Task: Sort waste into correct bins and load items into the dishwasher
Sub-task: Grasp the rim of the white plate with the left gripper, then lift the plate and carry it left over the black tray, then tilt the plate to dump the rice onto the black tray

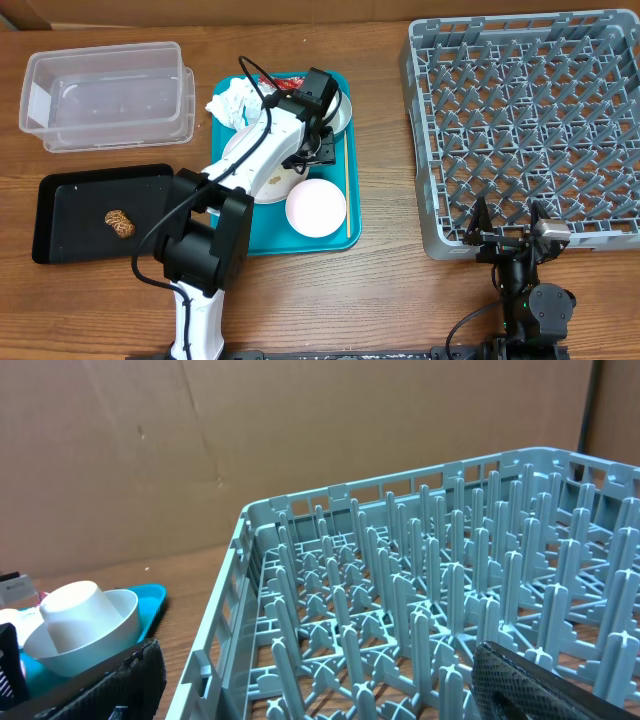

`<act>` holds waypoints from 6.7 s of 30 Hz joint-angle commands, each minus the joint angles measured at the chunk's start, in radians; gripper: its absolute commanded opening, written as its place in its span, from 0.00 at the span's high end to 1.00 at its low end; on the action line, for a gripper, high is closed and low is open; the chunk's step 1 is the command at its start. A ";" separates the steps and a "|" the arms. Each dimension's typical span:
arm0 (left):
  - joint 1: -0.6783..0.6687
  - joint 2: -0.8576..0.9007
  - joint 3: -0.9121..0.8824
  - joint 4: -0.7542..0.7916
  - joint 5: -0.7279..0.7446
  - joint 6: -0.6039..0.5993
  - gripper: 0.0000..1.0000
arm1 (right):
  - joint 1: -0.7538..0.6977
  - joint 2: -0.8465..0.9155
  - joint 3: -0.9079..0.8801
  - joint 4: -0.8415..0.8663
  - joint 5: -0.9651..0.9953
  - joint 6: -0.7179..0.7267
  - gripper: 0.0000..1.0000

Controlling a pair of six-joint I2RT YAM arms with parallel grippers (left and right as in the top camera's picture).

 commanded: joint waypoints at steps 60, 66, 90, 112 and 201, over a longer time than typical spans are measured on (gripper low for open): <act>-0.032 0.034 -0.005 -0.088 -0.190 -0.059 0.96 | -0.002 -0.009 -0.010 0.006 -0.005 0.000 0.00; -0.032 0.034 0.025 -0.116 -0.228 -0.056 0.96 | -0.002 -0.009 -0.010 0.006 -0.005 0.000 0.00; -0.032 0.034 0.202 -0.316 -0.308 -0.056 0.96 | -0.002 -0.009 -0.010 0.006 -0.005 0.000 0.00; -0.033 0.034 0.239 -0.372 -0.363 -0.060 0.96 | -0.002 -0.009 -0.010 0.006 -0.005 0.000 0.00; 0.830 -0.018 0.564 -0.748 0.332 0.182 0.96 | -0.002 -0.009 -0.010 0.006 -0.005 0.000 0.00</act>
